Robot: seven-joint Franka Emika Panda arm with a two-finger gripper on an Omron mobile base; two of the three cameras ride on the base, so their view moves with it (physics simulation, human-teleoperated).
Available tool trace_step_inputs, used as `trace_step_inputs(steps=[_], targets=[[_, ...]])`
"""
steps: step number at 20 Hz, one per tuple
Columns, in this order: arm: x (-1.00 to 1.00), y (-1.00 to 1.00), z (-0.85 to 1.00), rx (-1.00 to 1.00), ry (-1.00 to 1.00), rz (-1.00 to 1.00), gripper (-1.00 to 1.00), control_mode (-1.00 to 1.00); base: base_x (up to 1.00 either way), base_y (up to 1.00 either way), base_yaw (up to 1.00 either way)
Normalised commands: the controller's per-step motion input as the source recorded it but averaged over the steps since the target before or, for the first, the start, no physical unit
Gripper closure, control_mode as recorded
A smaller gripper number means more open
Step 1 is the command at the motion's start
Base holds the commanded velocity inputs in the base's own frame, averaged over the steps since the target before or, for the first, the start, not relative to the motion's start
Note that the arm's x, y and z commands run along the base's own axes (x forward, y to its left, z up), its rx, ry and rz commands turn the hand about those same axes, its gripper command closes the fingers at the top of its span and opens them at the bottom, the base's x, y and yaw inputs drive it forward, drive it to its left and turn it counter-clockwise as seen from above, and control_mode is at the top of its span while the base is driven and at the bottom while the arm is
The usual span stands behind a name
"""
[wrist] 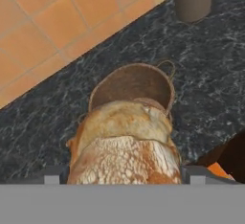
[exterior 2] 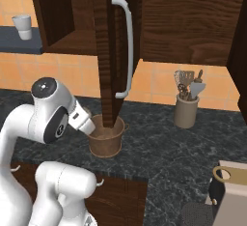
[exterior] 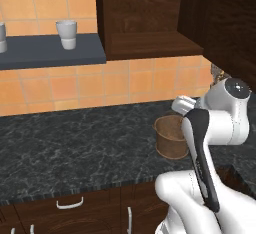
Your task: Open the cabinet, pick up the bread from the cabinet and place it in the basket. Then move the basket to the dining counter.
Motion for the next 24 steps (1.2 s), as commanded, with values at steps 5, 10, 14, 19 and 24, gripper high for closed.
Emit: trace_step_inputs(steps=[5, 10, 14, 19, 24], targets=[[0.57, -0.04, -0.12, 0.08, 0.11, -0.23, 1.0, -1.0, 0.0, 0.0, 0.0], [0.17, -0.16, -0.64, 0.09, 0.12, -0.08, 1.0, -1.0, 0.0, 0.0, 0.0], [0.36, -0.16, -0.6, 0.06, 0.04, -0.02, 1.0, -1.0, 0.0, 0.0, 0.0], [0.54, 0.11, -0.32, 0.01, 0.03, 0.0, 1.0, -1.0, 0.0, 0.0, 0.0], [0.7, 0.07, -0.07, 0.0, 0.06, 0.0, 1.0, -1.0, 0.0, 0.0, 0.0]])
